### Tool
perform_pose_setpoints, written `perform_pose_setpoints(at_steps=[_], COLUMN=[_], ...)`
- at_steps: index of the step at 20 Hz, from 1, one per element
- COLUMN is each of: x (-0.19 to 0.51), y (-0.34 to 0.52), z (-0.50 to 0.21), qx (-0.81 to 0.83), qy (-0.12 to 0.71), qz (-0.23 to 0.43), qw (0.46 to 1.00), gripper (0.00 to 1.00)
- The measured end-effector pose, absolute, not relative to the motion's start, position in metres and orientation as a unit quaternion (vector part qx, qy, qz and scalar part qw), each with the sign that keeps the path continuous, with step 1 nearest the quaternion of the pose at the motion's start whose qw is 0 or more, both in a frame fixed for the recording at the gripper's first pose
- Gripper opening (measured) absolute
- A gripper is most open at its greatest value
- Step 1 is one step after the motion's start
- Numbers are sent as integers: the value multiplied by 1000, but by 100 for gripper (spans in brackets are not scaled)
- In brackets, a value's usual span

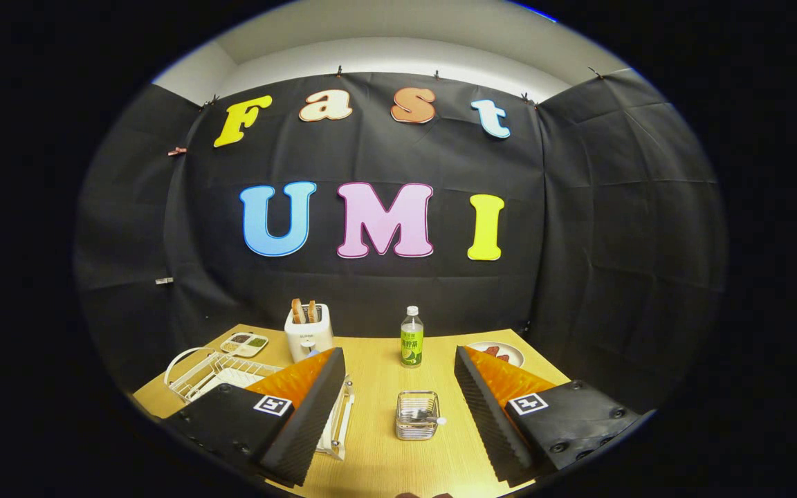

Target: Take the plate from the dish rack, then take the spoon from the basket and place it into the plate.

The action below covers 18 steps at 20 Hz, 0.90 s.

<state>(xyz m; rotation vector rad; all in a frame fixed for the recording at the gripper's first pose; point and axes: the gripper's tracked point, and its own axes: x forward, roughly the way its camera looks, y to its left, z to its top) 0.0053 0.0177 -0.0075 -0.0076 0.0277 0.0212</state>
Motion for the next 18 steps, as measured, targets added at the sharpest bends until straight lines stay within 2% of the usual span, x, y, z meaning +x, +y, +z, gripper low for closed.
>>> perform_pose_setpoints(at_steps=[10, 18], x=[20, 93], y=[45, 109], z=[-11, -10], qx=[-15, -67], qy=[37, 79], qz=[37, 77], qw=[999, 992], gripper=[97, 98])
